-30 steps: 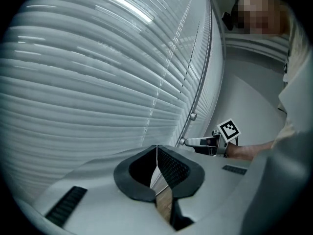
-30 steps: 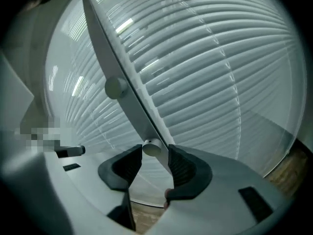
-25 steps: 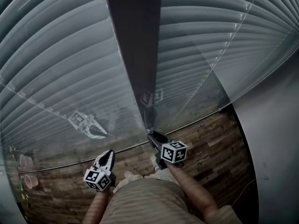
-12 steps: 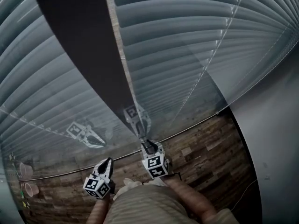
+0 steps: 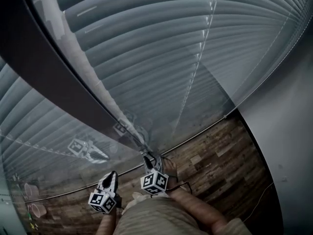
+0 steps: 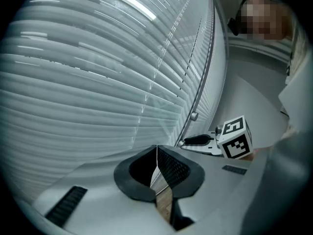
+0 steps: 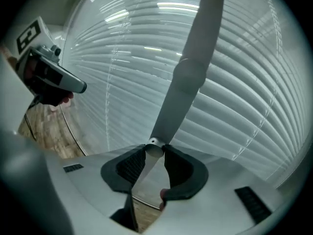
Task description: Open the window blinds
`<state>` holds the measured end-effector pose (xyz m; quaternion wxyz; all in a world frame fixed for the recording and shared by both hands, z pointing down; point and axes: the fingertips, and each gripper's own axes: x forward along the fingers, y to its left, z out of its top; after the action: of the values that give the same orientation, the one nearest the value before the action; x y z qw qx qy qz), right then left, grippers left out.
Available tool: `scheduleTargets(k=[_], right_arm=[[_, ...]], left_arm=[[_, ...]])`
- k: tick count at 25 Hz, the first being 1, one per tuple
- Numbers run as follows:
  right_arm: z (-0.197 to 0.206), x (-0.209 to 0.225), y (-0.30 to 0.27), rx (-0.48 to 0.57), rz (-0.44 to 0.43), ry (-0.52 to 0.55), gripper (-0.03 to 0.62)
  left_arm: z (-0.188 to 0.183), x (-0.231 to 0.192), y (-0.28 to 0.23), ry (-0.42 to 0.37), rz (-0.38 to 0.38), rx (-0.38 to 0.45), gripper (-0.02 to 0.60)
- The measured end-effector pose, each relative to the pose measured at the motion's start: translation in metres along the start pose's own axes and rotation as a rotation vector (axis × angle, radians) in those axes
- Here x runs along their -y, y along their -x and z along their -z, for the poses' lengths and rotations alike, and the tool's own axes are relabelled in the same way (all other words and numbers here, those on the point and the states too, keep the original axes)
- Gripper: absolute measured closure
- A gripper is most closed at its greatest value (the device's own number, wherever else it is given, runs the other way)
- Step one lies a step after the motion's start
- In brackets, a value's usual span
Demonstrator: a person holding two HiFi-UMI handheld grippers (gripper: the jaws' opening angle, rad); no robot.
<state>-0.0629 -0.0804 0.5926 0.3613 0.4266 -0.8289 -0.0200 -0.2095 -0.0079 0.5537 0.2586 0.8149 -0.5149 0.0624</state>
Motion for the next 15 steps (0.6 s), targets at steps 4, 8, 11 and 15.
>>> scheduleTargets(k=[4, 8, 11, 15], right_arm=[[0.005, -0.003, 0.007, 0.069, -0.19, -0.28, 0.467], [0.009, 0.0, 0.011, 0.14, -0.386, -0.673, 0.422], [0.009, 0.007, 0.008, 0.149, -0.439, -0.829, 0.448], [0.011, 0.01, 0.006, 0.145, -0.462, -0.857, 0.477]], left_arm=[[0.002, 0.004, 0.001, 0.003, -0.005, -0.003, 0.569], [0.002, 0.002, 0.003, 0.004, -0.021, -0.004, 0.569], [0.002, 0.002, 0.003, 0.006, -0.031, -0.006, 0.569], [0.002, 0.007, -0.001, 0.006, -0.036, -0.005, 0.569]])
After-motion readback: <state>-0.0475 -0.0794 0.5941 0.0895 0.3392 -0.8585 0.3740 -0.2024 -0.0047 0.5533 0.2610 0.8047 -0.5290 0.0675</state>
